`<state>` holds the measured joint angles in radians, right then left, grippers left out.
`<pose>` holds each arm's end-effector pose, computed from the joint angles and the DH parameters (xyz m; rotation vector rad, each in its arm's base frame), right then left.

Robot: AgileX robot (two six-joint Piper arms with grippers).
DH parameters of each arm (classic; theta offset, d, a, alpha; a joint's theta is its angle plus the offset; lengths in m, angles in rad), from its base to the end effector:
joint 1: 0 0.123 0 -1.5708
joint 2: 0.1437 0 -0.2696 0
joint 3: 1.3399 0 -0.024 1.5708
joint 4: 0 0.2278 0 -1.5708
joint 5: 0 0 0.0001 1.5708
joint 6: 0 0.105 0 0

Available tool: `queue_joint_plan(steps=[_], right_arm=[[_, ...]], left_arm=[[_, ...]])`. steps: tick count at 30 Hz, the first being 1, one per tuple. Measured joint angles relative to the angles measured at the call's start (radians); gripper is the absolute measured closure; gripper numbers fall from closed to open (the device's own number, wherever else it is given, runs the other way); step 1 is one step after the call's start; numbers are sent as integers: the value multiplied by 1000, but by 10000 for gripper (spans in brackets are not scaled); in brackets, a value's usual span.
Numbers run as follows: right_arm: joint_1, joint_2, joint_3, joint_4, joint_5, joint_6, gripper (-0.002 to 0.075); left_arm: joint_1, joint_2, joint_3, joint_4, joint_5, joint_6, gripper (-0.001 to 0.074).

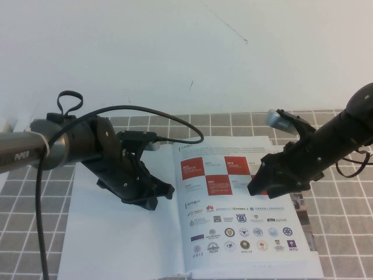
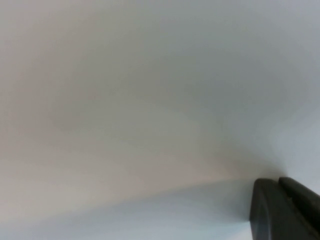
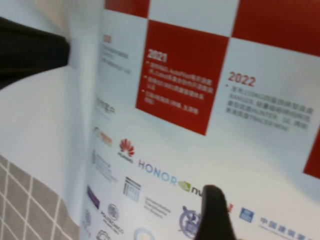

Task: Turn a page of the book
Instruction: Open the closed book

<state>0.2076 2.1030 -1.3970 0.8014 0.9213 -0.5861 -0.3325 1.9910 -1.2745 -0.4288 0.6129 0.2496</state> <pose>0.3654 0.1384 0.1365 -0.4286 2.8186 0.9189 0.3504 -0.1476 0.1412 0.3765 2.7725 -0.4465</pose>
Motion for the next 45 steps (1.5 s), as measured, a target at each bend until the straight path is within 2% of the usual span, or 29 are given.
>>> queue_joint_plan(steps=[6, 14, 18, 25, 36, 45], right_arm=[[0, 0, 0, 56, 12, -48, 278], [-32, -15, -10, -108, 14, 29, 278], [-32, 0, -5, -133, 23, 49, 278], [-34, 12, 7, -112, 25, 45, 278], [-34, 18, 11, 78, 36, -72, 278], [-72, 10, -25, -3, 74, -35, 278]], left_arm=[[0, 2, 0, -6, 0, 12, 738], [0, 2, 0, -7, 2, 30, 738], [0, 2, 0, -8, 4, 30, 738], [0, 2, 0, -18, 4, 30, 738], [1, 8, 0, -101, 5, 62, 738], [0, 10, 0, -104, 3, 79, 738]])
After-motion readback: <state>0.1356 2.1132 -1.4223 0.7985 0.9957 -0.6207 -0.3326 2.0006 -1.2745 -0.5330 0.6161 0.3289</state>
